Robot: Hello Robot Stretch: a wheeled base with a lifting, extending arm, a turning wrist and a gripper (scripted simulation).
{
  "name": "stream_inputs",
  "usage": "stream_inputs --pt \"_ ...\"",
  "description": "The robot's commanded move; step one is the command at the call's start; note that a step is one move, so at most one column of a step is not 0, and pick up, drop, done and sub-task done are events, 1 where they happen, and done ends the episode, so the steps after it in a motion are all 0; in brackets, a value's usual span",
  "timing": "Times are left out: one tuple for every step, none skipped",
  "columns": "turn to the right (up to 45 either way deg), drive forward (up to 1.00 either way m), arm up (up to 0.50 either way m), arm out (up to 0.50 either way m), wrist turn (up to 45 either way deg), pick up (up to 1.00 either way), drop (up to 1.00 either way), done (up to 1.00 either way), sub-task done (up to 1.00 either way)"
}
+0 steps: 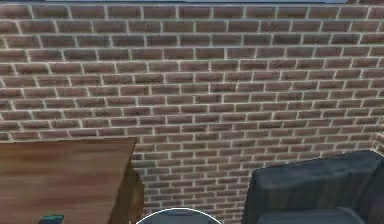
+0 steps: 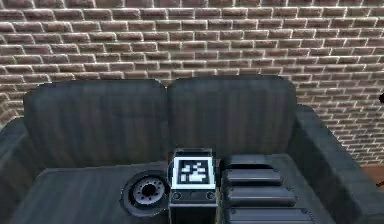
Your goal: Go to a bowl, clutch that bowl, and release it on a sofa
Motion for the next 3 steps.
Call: stream_inputs --pt "-45.0 0.00 0.00 0.00 0.0 0.00 0.00 0.00 0.00" --pt "-45.0 0.00 0.00 0.00 0.0 0.00 0.00 0.00 0.00" --pt "-42.0 0.00 0.00 0.00 0.0 0.00 0.00 0.00 0.00"
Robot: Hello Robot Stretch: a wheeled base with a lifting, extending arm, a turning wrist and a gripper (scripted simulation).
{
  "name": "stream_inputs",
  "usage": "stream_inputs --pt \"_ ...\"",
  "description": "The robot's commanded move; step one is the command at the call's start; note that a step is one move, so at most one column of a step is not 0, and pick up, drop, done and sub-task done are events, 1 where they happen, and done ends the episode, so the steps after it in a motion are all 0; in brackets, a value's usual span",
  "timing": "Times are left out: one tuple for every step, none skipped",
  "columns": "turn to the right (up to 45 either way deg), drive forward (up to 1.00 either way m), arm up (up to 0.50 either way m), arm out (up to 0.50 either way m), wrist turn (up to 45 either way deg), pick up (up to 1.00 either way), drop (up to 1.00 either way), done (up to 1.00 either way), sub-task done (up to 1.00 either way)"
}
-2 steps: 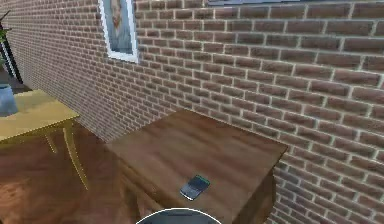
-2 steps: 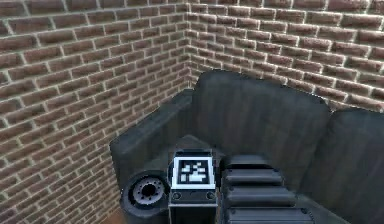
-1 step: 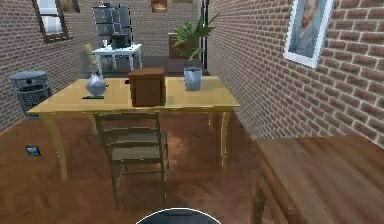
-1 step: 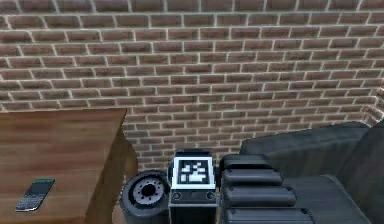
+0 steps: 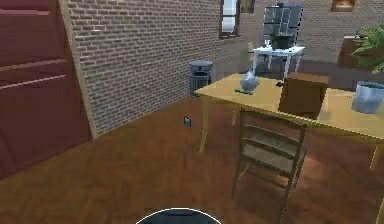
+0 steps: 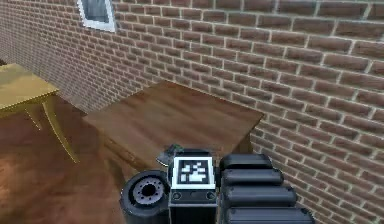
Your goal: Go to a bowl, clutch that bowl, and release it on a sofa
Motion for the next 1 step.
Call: stream_inputs --pt "45.0 0.00 0.00 0.00 0.0 0.00 0.00 0.00 0.00"
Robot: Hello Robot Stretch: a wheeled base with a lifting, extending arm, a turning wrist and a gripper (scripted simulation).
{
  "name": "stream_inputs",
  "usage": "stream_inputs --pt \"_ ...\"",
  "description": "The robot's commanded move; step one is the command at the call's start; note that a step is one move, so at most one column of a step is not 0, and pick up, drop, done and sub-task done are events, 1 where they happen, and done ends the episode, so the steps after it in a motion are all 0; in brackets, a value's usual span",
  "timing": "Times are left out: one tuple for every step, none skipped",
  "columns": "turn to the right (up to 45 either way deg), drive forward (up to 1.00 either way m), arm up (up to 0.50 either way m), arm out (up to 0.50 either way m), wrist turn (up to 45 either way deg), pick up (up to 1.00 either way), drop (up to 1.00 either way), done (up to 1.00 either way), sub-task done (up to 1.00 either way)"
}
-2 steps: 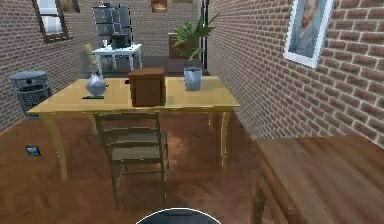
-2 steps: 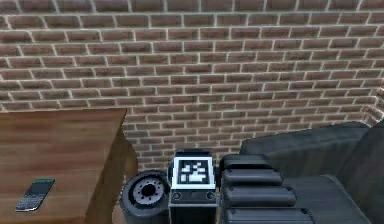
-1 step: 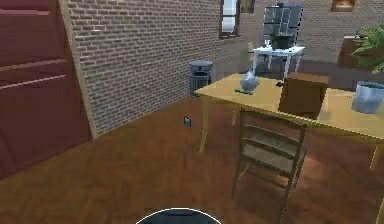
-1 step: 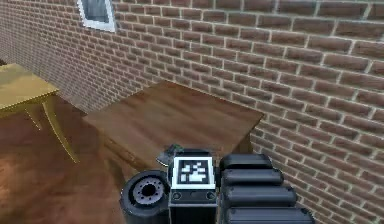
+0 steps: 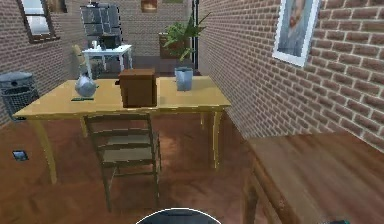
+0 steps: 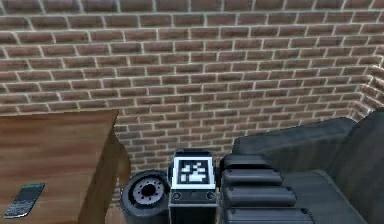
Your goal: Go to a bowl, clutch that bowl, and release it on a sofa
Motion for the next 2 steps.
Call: stream_inputs --pt "45.0 0.00 0.00 0.00 0.0 0.00 0.00 0.00 0.00" --pt "45.0 0.00 0.00 0.00 0.0 0.00 0.00 0.00 0.00"
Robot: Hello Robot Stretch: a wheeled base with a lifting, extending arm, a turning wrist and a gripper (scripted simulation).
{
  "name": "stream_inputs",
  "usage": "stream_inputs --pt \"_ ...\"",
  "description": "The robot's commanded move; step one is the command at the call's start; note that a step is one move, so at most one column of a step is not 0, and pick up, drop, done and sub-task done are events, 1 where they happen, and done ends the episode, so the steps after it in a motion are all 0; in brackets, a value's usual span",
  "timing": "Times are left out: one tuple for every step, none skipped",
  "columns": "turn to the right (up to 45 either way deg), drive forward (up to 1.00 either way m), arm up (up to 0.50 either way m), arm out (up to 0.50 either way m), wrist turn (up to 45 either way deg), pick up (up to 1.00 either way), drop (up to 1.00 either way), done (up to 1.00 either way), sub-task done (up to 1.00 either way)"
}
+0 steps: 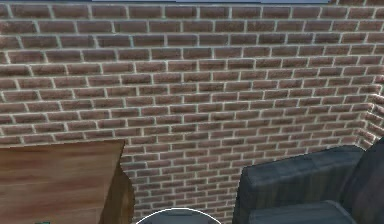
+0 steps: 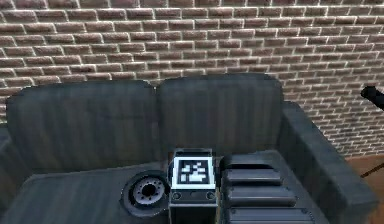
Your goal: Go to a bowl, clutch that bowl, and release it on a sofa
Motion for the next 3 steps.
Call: stream_inputs --pt "21.0 0.00 0.00 0.00 0.0 0.00 0.00 0.00 0.00" --pt "0.0 0.00 0.00 0.36 0.0 0.00 0.00 0.00 0.00" --pt "0.0 0.00 0.00 0.00 39.0 0.00 0.00 0.00 0.00"
